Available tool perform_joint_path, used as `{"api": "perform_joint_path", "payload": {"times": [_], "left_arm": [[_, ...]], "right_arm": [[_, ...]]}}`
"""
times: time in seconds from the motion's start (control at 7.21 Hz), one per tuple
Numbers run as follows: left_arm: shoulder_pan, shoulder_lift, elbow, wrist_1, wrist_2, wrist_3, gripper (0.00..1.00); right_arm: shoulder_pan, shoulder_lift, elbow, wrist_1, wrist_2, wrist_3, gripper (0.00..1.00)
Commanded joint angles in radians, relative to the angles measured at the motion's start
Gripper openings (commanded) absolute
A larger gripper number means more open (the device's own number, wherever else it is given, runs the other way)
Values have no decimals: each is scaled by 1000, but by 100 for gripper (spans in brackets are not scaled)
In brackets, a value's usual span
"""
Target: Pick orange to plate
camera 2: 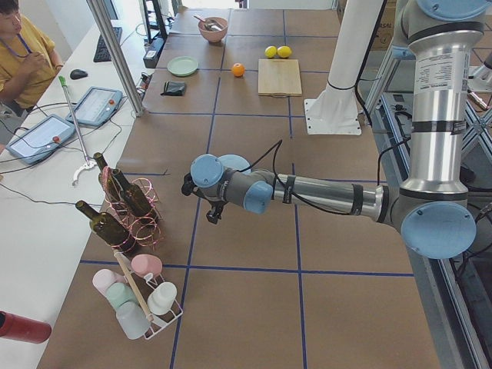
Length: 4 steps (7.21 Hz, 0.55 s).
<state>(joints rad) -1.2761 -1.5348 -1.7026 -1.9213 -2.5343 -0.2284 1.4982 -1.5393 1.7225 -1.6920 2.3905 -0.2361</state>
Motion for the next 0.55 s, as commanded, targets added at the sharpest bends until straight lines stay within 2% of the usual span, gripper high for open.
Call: {"api": "perform_joint_path", "payload": {"times": [0.0, 0.14, 0.28, 0.42], "left_arm": [[252, -45, 41, -305, 182, -567, 99], [317, -129, 87, -308, 246, -698, 98], [381, -154, 116, -311, 326, -738, 96], [394, -157, 133, -315, 344, -739, 94]], "right_arm": [[-18, 5, 2, 0, 1, 1, 100], [-23, 5, -3, 0, 1, 1, 100], [-23, 5, -1, 0, 1, 1, 100], [-24, 5, -1, 0, 3, 1, 100]]}}
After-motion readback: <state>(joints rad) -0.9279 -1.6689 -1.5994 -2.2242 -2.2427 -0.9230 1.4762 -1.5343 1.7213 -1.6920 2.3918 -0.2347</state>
